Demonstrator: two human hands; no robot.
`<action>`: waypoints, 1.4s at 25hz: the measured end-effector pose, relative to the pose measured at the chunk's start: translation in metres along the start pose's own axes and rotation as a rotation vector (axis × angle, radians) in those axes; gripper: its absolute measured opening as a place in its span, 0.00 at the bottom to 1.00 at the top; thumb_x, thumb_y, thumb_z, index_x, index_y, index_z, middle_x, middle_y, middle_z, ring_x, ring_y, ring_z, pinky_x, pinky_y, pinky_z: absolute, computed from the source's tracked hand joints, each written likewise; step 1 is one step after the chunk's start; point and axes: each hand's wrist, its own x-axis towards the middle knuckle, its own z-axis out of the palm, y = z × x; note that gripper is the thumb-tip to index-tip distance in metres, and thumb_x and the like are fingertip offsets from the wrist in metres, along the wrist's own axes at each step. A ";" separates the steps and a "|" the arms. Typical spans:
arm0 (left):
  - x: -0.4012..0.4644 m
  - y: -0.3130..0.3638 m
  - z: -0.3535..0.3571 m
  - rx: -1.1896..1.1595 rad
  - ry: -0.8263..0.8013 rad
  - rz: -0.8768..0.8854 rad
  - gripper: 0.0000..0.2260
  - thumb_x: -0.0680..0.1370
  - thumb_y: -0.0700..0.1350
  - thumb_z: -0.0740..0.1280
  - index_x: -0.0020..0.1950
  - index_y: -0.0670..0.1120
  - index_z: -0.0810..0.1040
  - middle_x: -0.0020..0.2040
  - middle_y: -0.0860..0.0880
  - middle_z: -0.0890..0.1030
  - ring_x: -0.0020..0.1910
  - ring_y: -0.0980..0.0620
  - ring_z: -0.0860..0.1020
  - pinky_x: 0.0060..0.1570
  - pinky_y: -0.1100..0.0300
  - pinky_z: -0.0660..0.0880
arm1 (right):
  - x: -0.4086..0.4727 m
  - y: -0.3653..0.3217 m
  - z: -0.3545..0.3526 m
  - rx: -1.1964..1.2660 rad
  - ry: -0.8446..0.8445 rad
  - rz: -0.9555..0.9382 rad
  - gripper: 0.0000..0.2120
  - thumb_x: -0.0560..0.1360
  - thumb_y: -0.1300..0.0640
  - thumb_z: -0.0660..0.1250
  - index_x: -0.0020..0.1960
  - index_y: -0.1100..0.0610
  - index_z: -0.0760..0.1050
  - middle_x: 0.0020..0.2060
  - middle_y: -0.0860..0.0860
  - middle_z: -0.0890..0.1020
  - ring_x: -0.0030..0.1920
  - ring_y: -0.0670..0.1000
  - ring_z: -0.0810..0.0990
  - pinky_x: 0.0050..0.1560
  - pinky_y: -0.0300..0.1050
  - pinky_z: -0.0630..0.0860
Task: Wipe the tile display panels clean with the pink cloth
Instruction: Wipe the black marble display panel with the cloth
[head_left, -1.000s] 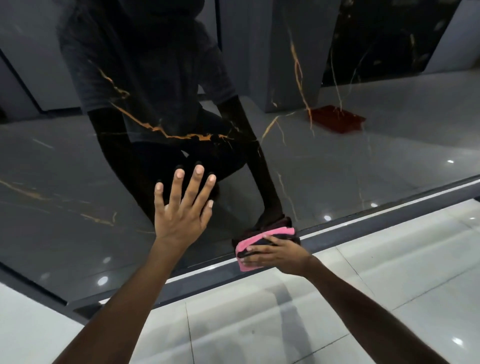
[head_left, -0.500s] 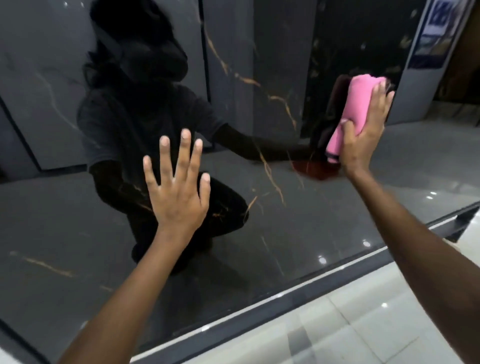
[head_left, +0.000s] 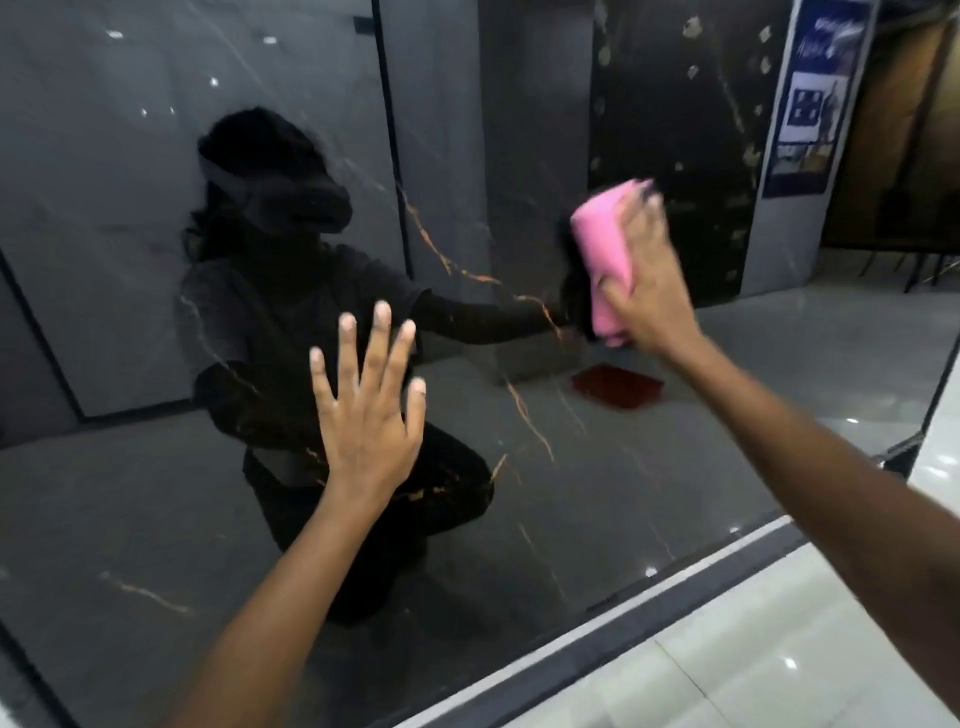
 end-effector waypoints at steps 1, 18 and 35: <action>0.032 -0.007 -0.009 0.001 0.030 -0.011 0.27 0.81 0.49 0.57 0.79 0.50 0.54 0.80 0.50 0.48 0.79 0.47 0.45 0.75 0.46 0.39 | 0.040 0.013 -0.023 0.145 0.081 0.238 0.39 0.72 0.53 0.59 0.78 0.64 0.49 0.78 0.62 0.51 0.78 0.62 0.46 0.75 0.37 0.39; 0.217 -0.031 -0.055 0.045 0.177 0.008 0.26 0.82 0.51 0.52 0.79 0.49 0.54 0.80 0.49 0.53 0.79 0.44 0.50 0.75 0.47 0.42 | 0.156 0.003 -0.068 0.270 0.158 0.491 0.42 0.67 0.48 0.60 0.79 0.59 0.54 0.75 0.61 0.61 0.74 0.60 0.61 0.73 0.48 0.59; 0.233 -0.042 -0.044 0.205 0.161 -0.020 0.25 0.83 0.52 0.48 0.80 0.49 0.55 0.80 0.51 0.52 0.79 0.44 0.48 0.75 0.44 0.43 | 0.205 -0.036 -0.089 0.297 0.411 0.749 0.34 0.71 0.44 0.54 0.75 0.53 0.61 0.73 0.55 0.65 0.72 0.58 0.63 0.69 0.57 0.62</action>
